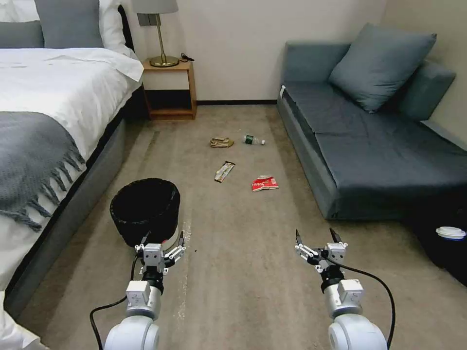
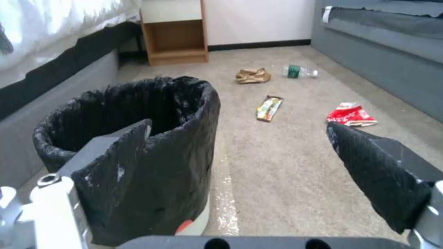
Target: Pick up the trash bin, then pick up the garbage on the floor and place it into the trash bin.
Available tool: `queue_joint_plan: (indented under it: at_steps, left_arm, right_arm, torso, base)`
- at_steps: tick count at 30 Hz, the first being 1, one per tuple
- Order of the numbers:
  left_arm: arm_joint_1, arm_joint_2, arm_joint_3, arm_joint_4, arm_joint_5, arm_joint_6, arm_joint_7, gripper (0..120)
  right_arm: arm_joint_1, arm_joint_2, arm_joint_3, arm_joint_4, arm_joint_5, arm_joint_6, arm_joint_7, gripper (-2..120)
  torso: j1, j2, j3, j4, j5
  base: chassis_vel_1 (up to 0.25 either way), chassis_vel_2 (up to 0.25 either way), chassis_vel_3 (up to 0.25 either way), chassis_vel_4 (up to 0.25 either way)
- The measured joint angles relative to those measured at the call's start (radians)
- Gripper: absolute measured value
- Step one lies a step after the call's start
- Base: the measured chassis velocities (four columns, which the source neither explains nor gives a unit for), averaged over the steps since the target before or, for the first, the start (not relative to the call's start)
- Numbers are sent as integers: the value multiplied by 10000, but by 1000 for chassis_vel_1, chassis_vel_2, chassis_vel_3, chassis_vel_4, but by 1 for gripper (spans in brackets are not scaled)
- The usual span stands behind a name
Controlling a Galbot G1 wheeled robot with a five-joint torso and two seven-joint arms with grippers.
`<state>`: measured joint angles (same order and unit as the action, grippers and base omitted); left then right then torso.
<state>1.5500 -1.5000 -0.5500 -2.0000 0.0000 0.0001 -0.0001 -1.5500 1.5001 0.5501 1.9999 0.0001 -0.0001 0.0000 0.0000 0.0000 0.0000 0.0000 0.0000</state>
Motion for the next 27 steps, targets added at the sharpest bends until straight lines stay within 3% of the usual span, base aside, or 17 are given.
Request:
queue_joint_plan:
  at_steps: [27]
  left_arm:
    - [0,0,0,0,0,0,0,100]
  right_arm:
    - [0,0,0,0,0,0,0,100]
  torso:
    - [0,0,0,0,0]
  base:
    - [0,0,0,0]
